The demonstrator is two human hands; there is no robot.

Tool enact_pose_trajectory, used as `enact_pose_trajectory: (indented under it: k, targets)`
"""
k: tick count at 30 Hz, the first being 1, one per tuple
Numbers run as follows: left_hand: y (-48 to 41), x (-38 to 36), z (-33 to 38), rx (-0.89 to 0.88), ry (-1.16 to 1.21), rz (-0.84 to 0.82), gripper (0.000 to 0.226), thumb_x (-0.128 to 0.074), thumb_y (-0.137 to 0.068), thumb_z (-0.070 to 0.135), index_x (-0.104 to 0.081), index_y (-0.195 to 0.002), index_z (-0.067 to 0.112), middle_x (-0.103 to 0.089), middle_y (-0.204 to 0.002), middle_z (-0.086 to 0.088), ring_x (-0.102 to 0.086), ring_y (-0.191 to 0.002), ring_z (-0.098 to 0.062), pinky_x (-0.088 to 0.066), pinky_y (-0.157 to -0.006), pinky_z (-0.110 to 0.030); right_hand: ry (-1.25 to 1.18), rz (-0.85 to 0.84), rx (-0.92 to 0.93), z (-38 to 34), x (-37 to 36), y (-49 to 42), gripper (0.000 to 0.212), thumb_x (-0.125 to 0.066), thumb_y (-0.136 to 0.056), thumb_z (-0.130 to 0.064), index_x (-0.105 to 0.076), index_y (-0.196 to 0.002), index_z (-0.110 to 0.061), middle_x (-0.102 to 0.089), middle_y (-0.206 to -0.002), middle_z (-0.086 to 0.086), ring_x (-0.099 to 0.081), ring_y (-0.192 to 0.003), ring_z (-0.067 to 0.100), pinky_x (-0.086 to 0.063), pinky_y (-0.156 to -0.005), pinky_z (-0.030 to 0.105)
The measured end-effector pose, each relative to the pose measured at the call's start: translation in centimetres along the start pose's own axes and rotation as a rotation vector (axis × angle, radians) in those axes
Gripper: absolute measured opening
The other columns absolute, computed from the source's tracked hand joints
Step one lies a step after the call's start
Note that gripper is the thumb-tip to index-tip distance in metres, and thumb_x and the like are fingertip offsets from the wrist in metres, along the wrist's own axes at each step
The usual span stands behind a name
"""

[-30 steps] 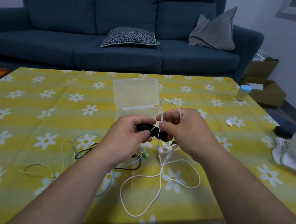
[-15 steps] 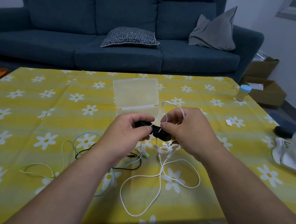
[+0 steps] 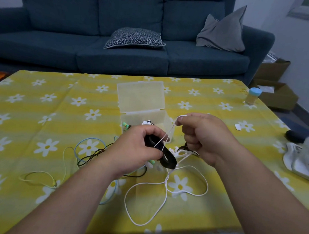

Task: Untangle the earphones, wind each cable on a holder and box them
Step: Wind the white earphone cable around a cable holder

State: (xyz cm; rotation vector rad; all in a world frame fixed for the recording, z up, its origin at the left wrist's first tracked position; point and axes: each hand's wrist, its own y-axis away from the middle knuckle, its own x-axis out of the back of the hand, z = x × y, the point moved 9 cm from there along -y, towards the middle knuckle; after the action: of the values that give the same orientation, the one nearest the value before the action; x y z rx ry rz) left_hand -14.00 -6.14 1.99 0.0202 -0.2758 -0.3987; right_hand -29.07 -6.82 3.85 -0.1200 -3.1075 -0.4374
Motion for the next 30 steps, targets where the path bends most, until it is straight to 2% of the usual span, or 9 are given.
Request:
enact_pose_trajectory:
  k: [4, 8, 11, 13, 16, 21, 24, 26, 30]
  targets:
    - [0.0, -0.2, -0.1, 0.012, -0.021, -0.017, 0.031, -0.064, -0.066, 0.012, -0.071, -0.093, 0.026, -0.067, -0.076, 0.006, -0.062, -0.072, -0.011, -0.048, -0.068, -0.024, -0.227, 0.052, -0.047, 0.0, 0.7, -0.2, 0.02, -0.049, -0.09, -0.007, -0.059, -0.072, -0.008, -0.037, -0.057, 0.003, -0.027, -0.044, 0.015, -0.017, -0.045, 0.025]
    - [0.1, -0.9, 0.2, -0.002, -0.091, -0.084, 0.034, -0.06, -0.082, -0.003, -0.069, -0.1, 0.024, -0.059, -0.08, 0.002, -0.056, -0.07, -0.011, -0.047, -0.066, -0.022, -0.294, 0.02, 0.016, -1.0, 0.3, 0.3, 0.03, -0.044, -0.095, -0.011, -0.071, -0.089, -0.001, -0.058, -0.064, 0.011, -0.054, -0.048, 0.022, -0.04, -0.045, 0.025]
    - [0.4, -1.5, 0.0, 0.025, -0.092, -0.143, 0.03, -0.059, -0.083, 0.001, -0.068, -0.099, 0.024, -0.056, -0.076, 0.004, -0.057, -0.067, -0.014, -0.047, -0.068, -0.032, -0.363, -0.013, 0.016, -1.1, -0.3, 0.6, 0.03, -0.042, -0.096, -0.01, -0.068, -0.088, 0.001, -0.062, -0.07, 0.016, -0.065, -0.057, 0.029, -0.054, -0.051, 0.03]
    - [0.5, -1.6, -0.4, 0.055, -0.072, -0.166, 0.027, -0.06, -0.078, 0.012, -0.067, -0.099, 0.026, -0.058, -0.072, 0.005, -0.059, -0.066, -0.018, -0.044, -0.068, -0.038, -0.402, -0.017, 0.014, -1.1, -0.2, 0.6, 0.03, -0.041, -0.097, -0.011, -0.066, -0.085, 0.002, -0.065, -0.074, 0.019, -0.067, -0.06, 0.031, -0.056, -0.056, 0.033]
    - [0.6, -1.6, -0.9, 0.097, -0.029, -0.17, 0.028, -0.06, -0.075, 0.017, -0.066, -0.101, 0.025, -0.061, -0.071, 0.003, -0.06, -0.064, -0.02, -0.043, -0.069, -0.035, -0.455, -0.045, 0.003, -1.3, -0.2, 0.7, 0.03, -0.039, -0.099, -0.014, -0.063, -0.086, 0.0, -0.07, -0.08, 0.021, -0.069, -0.063, 0.032, -0.058, -0.057, 0.031]
    - [0.5, -0.8, -1.7, 0.204, 0.298, -0.065, 0.027, -0.055, -0.091, -0.007, -0.06, -0.11, 0.011, -0.052, -0.093, -0.017, -0.054, -0.062, -0.029, -0.052, -0.055, -0.027, -0.594, -0.062, 0.008, -1.6, 0.1, 0.6, 0.028, -0.038, -0.099, -0.012, -0.062, -0.088, -0.002, -0.07, -0.079, 0.018, -0.072, -0.069, 0.035, -0.061, -0.061, 0.032]
    - [0.5, -0.1, -1.8, 0.223, 0.44, -0.006, 0.033, -0.055, -0.09, -0.01, -0.059, -0.116, 0.011, -0.052, -0.098, -0.017, -0.057, -0.062, -0.027, -0.052, -0.053, -0.029, -0.648, 0.012, -0.001, -1.6, 1.5, 0.5, 0.027, -0.038, -0.095, -0.007, -0.061, -0.081, -0.003, -0.067, -0.071, 0.015, -0.072, -0.067, 0.033, -0.061, -0.061, 0.031]
    - [0.4, 0.4, -1.9, 0.232, 0.535, 0.045, 0.034, -0.058, -0.089, -0.01, -0.059, -0.115, 0.012, -0.056, -0.097, -0.015, -0.059, -0.07, -0.029, -0.053, -0.055, -0.032, -0.658, 0.064, -0.018, -1.3, 2.3, 0.5, 0.025, -0.039, -0.091, -0.006, -0.06, -0.078, -0.002, -0.065, -0.07, 0.015, -0.073, -0.068, 0.033, -0.061, -0.063, 0.032]
    - [0.2, 1.2, -2.6, 0.285, 0.619, 0.168, 0.027, -0.064, -0.085, -0.005, -0.061, -0.109, 0.009, -0.063, -0.091, -0.014, -0.062, -0.054, -0.016, -0.051, -0.065, -0.037, -0.602, 0.058, -0.045, -1.0, 2.5, 0.5, 0.026, -0.047, -0.09, -0.018, -0.06, -0.077, -0.001, -0.064, -0.069, 0.016, -0.072, -0.069, 0.034, -0.06, -0.064, 0.031]
